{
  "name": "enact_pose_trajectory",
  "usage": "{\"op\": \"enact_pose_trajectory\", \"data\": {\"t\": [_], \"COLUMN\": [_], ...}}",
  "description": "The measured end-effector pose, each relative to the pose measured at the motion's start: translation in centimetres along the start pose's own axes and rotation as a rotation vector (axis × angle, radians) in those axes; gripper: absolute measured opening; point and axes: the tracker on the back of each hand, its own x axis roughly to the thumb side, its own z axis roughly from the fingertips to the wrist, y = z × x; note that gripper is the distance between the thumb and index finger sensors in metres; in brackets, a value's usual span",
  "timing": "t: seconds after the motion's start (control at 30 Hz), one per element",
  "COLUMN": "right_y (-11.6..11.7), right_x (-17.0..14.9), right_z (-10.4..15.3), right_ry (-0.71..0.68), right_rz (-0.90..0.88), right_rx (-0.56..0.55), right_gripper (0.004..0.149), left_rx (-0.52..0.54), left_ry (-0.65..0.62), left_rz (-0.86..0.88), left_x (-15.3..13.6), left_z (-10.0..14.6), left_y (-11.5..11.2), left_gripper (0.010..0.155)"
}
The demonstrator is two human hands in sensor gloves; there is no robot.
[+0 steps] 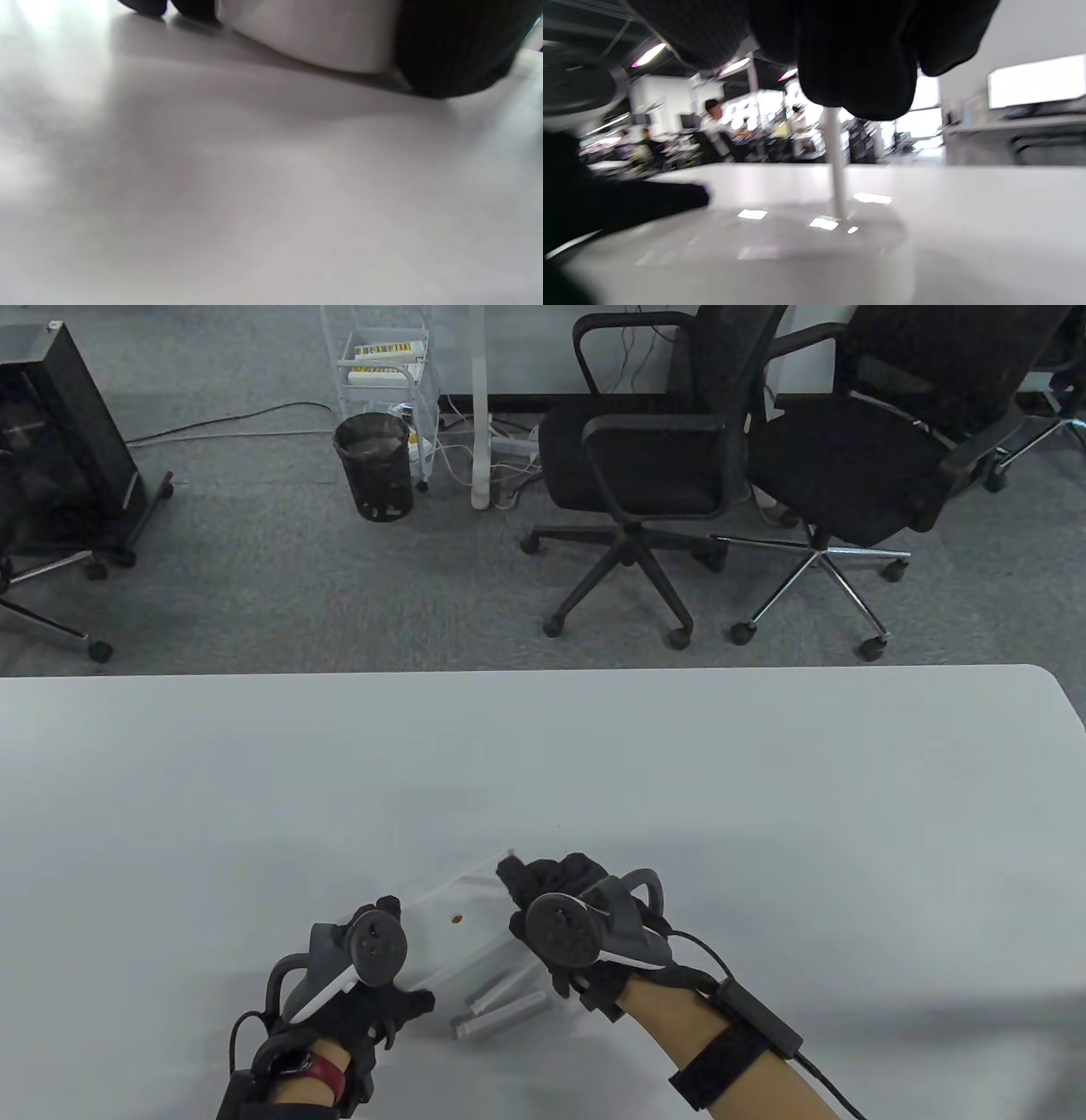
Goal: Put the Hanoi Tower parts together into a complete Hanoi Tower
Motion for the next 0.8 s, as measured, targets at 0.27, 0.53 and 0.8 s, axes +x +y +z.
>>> {"op": "enact_pose_trajectory", "data": {"t": [0.27, 0.53, 0.8], "right_y": [2.1, 3.5, 6.3], "right_x": [0.8, 0.7, 0.3], "right_z": [1.8, 1.9, 1.4], "right_ry": [-0.082, -0.080, -0.031], "right_rz": [0.073, 0.233, 0.369], "right_rx": [0.074, 0.121, 0.133], "right_gripper": [0.046, 0.046, 0.052], "left_rx": [0.000, 0.001, 0.002], "left_ry": [0.000, 0.000, -0.001], "left_rz": [0.000, -0.001, 0.000], "left_x": [0.0, 0.0, 0.0], "left_z": [0.0, 0.0, 0.0], "left_y": [0.0, 0.0, 0.0], "left_gripper": [0.114, 0.114, 0.114]}}
